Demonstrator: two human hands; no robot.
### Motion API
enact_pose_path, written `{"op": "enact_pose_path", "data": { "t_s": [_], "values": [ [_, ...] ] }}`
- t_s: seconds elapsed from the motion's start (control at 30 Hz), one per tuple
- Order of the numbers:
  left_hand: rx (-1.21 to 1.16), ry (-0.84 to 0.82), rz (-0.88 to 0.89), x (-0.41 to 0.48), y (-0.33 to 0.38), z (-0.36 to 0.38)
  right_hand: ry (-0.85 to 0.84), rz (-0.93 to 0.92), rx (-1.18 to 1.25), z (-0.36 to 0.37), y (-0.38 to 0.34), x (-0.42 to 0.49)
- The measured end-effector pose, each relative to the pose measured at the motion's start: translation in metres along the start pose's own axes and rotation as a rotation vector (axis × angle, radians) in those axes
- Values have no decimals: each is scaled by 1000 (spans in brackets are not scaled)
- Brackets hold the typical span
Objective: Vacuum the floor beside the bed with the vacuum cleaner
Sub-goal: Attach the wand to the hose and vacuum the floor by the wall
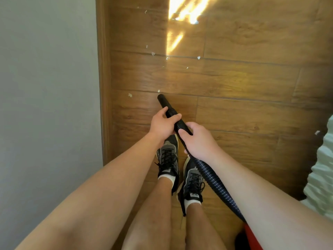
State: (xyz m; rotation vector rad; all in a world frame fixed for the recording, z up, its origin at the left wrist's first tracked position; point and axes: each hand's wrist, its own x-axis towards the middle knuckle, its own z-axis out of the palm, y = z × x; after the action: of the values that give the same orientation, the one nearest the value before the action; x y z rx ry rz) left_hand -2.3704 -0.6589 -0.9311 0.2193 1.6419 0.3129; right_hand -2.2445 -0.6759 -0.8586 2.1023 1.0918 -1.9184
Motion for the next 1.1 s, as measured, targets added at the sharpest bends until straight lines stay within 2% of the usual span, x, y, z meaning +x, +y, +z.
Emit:
{"op": "enact_pose_path", "data": {
  "t_s": [0.6,1.1],
  "values": [
    [34,7,25,7,25,-17,-3,-16,30,4,-24,13],
    [30,76,41,7,27,-57,-60,-34,-63,29,-44,25]
  ]
}}
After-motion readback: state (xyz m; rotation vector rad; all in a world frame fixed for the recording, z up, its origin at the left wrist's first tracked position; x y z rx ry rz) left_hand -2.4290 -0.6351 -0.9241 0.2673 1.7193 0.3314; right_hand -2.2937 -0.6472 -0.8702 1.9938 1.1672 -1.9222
